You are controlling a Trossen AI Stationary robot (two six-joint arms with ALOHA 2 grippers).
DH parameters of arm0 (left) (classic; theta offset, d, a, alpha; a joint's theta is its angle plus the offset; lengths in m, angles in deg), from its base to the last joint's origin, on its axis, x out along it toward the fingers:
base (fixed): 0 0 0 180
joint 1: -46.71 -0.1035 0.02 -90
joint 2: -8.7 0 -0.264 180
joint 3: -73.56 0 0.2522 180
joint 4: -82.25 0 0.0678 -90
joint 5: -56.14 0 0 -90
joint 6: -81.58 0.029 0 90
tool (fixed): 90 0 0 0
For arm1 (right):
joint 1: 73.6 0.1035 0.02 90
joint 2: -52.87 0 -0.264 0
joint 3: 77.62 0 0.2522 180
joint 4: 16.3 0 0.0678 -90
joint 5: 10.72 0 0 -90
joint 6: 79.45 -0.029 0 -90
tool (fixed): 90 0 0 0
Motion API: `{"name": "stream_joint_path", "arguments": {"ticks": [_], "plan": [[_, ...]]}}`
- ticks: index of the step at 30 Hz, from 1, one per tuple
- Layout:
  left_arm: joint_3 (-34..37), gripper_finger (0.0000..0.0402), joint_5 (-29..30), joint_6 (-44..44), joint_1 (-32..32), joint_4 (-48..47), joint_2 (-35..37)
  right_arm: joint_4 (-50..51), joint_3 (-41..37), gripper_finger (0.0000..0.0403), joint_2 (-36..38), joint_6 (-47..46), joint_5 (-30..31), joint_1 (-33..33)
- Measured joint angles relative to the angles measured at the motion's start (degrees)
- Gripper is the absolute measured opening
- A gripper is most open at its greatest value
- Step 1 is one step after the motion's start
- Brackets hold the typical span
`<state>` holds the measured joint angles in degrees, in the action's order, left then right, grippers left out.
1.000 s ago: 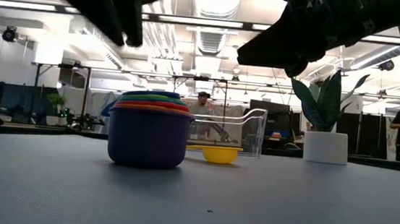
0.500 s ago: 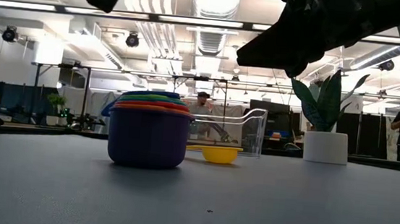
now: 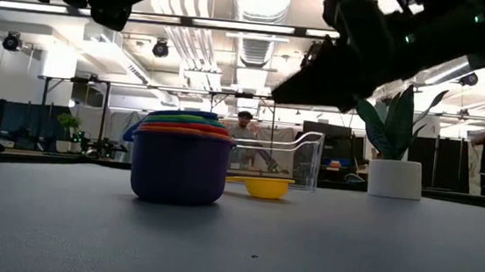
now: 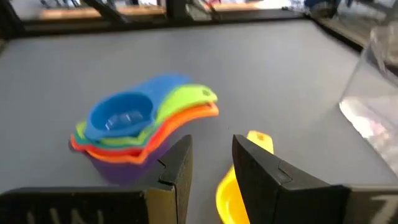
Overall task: Nest measuring cups in basket
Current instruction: Stack the yellow measuring cup on top of the blue measuring cup
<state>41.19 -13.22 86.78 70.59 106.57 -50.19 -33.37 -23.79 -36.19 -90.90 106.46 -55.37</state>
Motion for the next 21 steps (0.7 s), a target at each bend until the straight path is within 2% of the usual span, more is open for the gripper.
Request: {"name": "stream_joint_path", "arguments": {"ticks": [10, 21], "plan": [[0.0, 0.0091, -0.1, 0.0, 0.0, -0.7, -1.0, 0.9, 2.5, 0.0102, 0.7, 2.2, -0.1, -0.1], [0.0, 0.009, -0.1, -0.1, 0.0, -0.4, -3.7, 1.4, 2.4, 0.0102, -3.0, 1.0, -0.1, -0.1]]}}
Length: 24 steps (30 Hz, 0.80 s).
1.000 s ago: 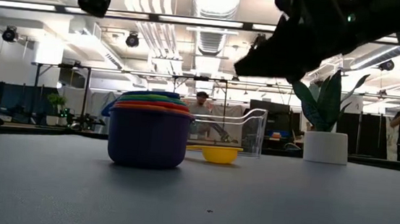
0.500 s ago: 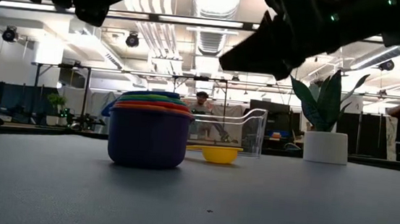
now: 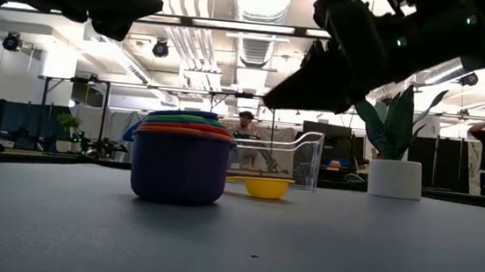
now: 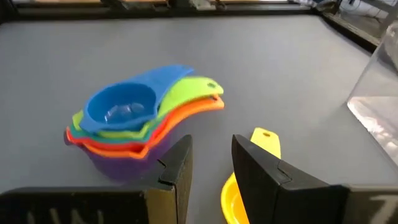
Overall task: Nest measuring cups in basket
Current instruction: Stack the yellow measuring cup on top of the blue measuring cup
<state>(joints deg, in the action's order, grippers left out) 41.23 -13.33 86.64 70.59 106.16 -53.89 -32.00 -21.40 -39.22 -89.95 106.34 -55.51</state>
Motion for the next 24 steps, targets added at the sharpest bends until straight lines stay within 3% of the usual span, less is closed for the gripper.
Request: {"name": "stream_joint_path", "arguments": {"ticks": [24], "plan": [[-0.1, 0.0091, 0.6, 2.4, -2.7, 8.1, -5.7, 10.2, -0.1, 0.0102, 0.1, -2.4, 0.0, -0.1]]}}
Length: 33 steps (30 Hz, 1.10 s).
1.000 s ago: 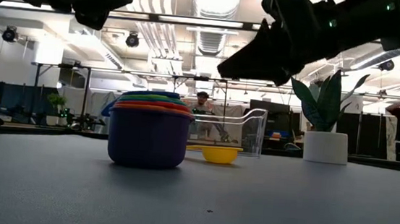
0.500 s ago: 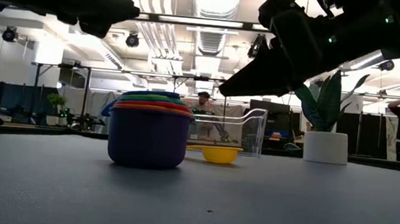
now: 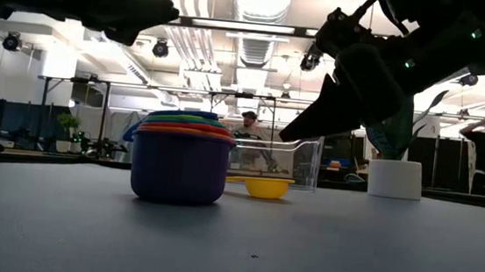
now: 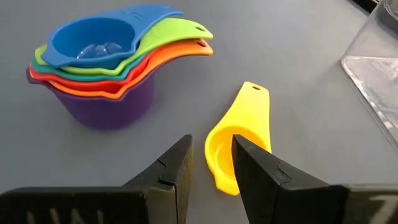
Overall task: Nest measuring cups in basket
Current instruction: Stack the yellow measuring cup on top of the blue measuring cup
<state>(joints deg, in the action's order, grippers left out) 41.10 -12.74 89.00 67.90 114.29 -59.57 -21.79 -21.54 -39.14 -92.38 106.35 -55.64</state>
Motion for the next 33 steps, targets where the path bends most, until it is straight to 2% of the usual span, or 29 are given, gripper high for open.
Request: {"name": "stream_joint_path", "arguments": {"ticks": [6, 11, 16, 20, 24, 30, 33], "plan": [[0.0, 0.0091, 0.0, -0.8, -0.1, 1.3, 0.0, 0.1, 0.0, 0.0102, 0.0, -0.1, 0.0, 0.3], [0.0, 0.0091, 0.0, -1.1, -0.1, 1.4, 0.0, -0.1, 0.3, 0.0102, -3.1, 0.6, -0.1, 1.0], [0.0, 0.0091, 0.0, -1.6, -0.1, 1.1, -0.1, -0.4, 3.0, 0.0102, -7.3, 5.2, 0.2, 0.9], [0.0, 0.0091, 0.0, -1.9, -0.2, 0.4, -0.1, -0.1, 6.1, 0.0102, -10.7, 8.9, 3.7, 0.9], [0.0, 0.0091, 0.0, -1.5, -0.4, 0.4, -0.1, 5.8, 10.2, 0.0102, -14.0, 10.0, 5.0, 0.7], [0.0, 0.0091, 0.0, -1.4, -0.4, 0.6, -0.1, 17.2, 18.0, 0.0102, -17.7, 10.0, 10.9, 0.4], [-0.1, 0.0091, 0.0, -1.6, -0.4, 0.4, -0.1, 21.4, 21.5, 0.0102, -18.8, 10.0, 11.1, 0.4]]}}
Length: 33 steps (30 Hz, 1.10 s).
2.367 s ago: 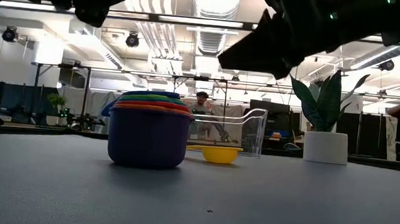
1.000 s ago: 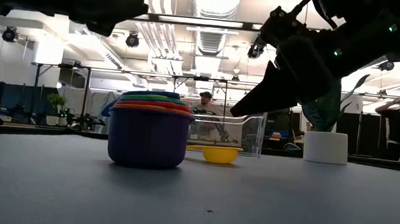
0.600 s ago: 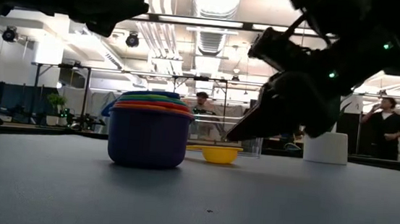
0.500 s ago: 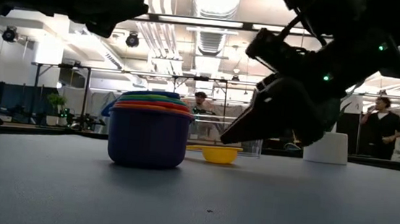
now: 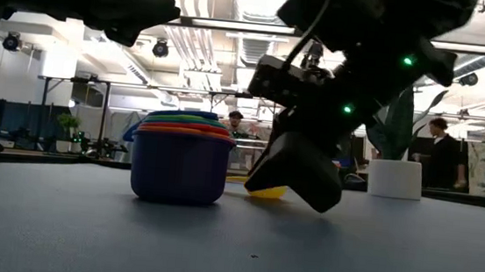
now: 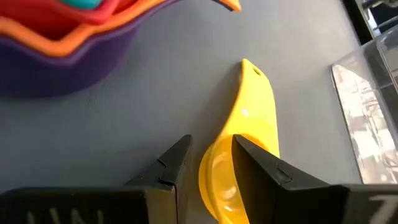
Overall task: Nest measuring cups in basket
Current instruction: Stack the yellow measuring cup on top of the blue measuring cup
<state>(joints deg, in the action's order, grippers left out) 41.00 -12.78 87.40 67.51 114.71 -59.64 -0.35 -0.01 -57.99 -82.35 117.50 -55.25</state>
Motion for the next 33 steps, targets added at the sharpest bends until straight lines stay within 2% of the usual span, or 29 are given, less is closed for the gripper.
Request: {"name": "stream_joint_path", "arguments": {"ticks": [5, 13, 16, 21, 30, 33], "plan": [[-0.2, 0.0091, 0.0, -0.6, 0.0, 0.0, 0.0, 5.3, 3.0, 0.0102, -1.6, -2.5, -0.1, 0.0], [-0.2, 0.0091, 0.0, -1.7, 0.0, 0.1, 0.0, 7.1, 1.7, 0.0099, -0.9, -9.1, -0.3, -0.4], [-0.2, 0.0091, 0.0, -1.8, 0.0, 0.1, 0.0, 7.2, 1.7, 0.0081, -0.9, -9.1, -0.5, -0.4], [-0.3, 0.0091, 0.0, -1.9, 0.0, 0.1, 0.0, 7.8, 1.8, 0.0019, -0.7, -8.9, -0.8, -0.4], [-0.3, 0.0091, -0.2, -0.6, 0.0, 0.5, 0.0, 7.9, 2.1, 0.0013, 4.7, -9.1, -0.6, 0.6], [-0.3, 0.0091, -3.4, 0.2, 0.1, 1.8, 1.3, 7.1, 2.1, 0.0013, 7.1, -8.9, -0.3, 1.7]]}}
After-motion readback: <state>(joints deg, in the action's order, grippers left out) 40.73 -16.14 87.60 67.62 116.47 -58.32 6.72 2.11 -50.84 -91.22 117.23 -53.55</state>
